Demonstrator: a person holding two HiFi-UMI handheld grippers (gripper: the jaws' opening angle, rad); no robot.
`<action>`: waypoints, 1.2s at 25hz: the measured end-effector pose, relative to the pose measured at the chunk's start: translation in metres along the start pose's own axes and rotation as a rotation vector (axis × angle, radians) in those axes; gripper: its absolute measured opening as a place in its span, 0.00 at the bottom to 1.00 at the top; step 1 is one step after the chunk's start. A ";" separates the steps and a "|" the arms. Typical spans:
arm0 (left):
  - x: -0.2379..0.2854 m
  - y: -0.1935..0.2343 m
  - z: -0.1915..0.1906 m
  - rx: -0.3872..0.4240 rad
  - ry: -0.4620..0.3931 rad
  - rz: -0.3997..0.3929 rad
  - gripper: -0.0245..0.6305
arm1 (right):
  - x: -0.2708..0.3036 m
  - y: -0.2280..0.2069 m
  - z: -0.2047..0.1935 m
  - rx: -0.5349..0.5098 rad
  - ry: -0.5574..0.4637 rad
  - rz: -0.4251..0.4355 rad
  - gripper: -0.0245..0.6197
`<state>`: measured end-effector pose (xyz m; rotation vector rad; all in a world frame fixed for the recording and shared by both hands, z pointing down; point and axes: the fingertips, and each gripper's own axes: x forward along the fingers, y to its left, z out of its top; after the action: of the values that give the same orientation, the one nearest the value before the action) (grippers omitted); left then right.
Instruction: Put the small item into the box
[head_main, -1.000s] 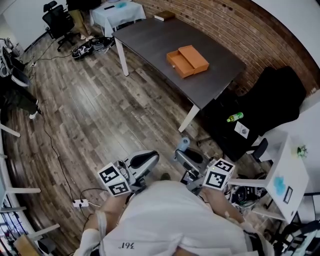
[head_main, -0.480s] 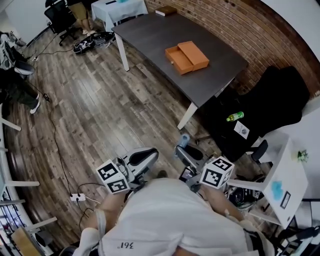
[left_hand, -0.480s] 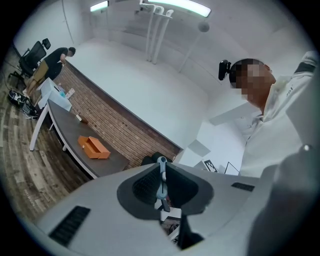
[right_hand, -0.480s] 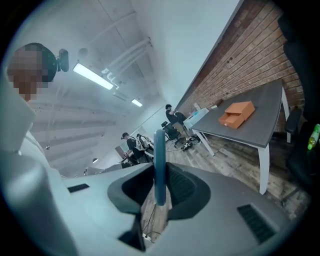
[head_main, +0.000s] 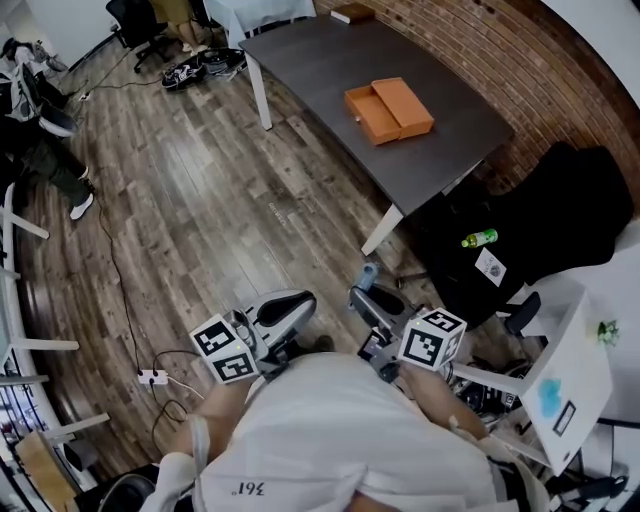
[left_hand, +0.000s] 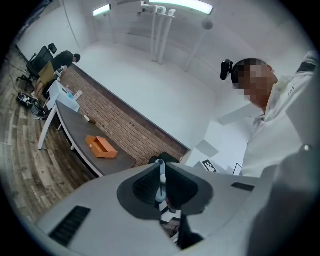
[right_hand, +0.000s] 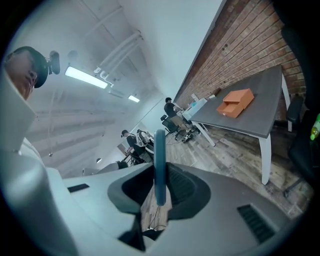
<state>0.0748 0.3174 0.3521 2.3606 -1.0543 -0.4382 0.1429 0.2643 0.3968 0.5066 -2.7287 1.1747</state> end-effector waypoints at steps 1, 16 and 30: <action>0.000 0.003 0.002 -0.001 0.002 0.004 0.10 | 0.003 -0.002 0.000 0.008 0.003 -0.004 0.17; 0.028 0.107 0.064 -0.014 0.064 -0.060 0.09 | 0.091 -0.051 0.053 0.092 -0.029 -0.129 0.17; 0.036 0.214 0.135 -0.066 0.114 -0.155 0.08 | 0.185 -0.088 0.124 0.151 -0.119 -0.300 0.17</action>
<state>-0.0935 0.1253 0.3614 2.3872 -0.7967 -0.3826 0.0026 0.0710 0.4168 0.9941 -2.5470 1.3095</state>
